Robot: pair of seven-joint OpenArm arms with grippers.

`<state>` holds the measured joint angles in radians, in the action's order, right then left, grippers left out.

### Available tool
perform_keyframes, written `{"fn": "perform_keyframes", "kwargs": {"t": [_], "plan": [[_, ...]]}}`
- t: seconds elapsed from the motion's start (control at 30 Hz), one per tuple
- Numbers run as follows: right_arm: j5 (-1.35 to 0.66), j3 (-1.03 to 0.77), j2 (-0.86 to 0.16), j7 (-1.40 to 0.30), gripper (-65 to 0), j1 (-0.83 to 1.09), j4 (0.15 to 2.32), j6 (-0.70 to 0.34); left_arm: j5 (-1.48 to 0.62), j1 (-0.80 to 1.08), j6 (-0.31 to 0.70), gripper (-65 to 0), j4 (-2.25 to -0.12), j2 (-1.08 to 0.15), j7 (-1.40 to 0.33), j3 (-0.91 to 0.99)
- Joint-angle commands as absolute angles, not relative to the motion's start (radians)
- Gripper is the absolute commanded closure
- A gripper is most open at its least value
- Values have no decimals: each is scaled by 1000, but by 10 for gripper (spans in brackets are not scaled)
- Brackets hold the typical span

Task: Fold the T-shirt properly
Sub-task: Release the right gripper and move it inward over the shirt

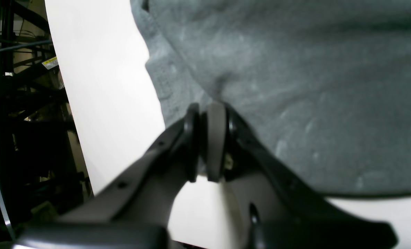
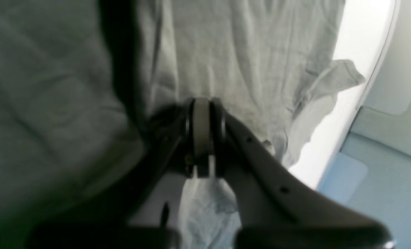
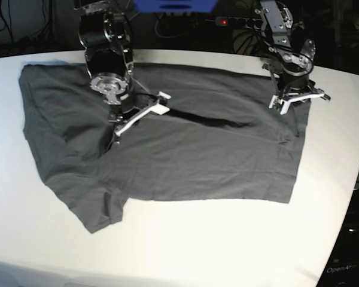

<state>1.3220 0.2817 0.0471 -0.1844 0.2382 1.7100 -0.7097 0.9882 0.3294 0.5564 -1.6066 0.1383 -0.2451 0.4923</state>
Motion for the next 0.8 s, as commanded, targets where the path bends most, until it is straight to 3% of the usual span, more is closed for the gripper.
{"fn": "perform_keyframes", "kwargs": {"t": [0.0, 0.13, 0.27, 0.37, 0.77], "plan": [[1322, 283, 53, -182, -9, 225, 1725, -698, 1006, 378, 698, -62, -1560, 157, -389, 498], [1322, 280, 53, -183, -33, 200, 1727, -698, 1006, 378, 698, -62, -1560, 157, -389, 498], [1319, 262, 50, -188, -186, 180, 1730, -698, 1006, 378, 698, -62, -1560, 157, -389, 498], [1319, 236, 50, -185, -258, 180, 1733, -698, 1006, 378, 698, -62, -1560, 157, -389, 498], [1319, 228, 90, -186, -266, 179, 1844, -698, 1006, 374, 698, -62, -1560, 157, -389, 498]]}}
